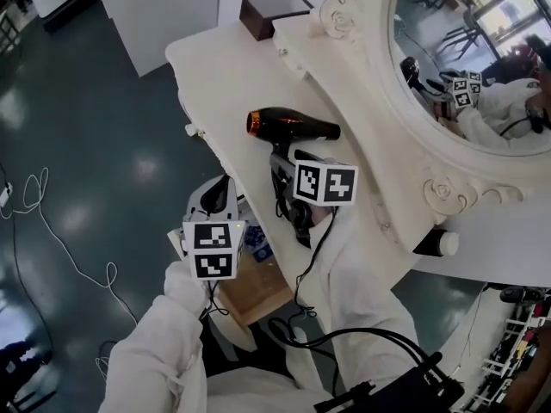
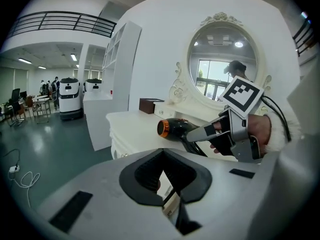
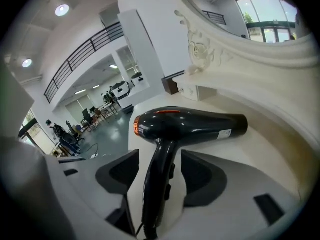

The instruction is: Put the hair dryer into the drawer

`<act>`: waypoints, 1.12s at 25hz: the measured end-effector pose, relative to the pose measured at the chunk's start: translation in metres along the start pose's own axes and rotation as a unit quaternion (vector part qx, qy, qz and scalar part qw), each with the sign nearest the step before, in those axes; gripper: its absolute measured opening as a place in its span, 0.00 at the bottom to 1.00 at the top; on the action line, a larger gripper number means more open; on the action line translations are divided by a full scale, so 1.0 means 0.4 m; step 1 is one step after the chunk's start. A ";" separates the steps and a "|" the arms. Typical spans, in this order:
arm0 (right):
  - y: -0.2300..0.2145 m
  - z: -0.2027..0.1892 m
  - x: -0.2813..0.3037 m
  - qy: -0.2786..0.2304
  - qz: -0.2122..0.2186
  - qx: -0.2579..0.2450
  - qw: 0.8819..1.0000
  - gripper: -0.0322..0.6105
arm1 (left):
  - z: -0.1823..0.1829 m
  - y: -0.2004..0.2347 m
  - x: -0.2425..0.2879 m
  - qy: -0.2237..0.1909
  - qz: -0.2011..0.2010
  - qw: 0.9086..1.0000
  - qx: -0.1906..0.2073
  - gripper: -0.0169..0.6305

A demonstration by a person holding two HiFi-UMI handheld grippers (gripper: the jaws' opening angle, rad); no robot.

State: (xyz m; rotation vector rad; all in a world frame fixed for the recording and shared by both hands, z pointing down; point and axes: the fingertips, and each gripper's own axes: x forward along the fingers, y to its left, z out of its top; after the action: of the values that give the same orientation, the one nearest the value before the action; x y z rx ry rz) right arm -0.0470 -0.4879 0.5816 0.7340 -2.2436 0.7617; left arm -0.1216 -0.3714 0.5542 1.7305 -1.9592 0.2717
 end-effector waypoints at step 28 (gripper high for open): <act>-0.051 -0.024 0.137 0.174 -0.073 -0.021 0.982 0.52 | -0.022 0.069 -0.046 -0.007 0.026 0.998 -0.048 0.02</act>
State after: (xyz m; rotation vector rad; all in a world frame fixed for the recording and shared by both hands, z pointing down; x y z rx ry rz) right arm -0.0645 -0.5109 0.6333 0.6789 -1.8654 0.7091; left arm -0.1453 -0.3465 0.5577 1.6274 -1.9960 0.1807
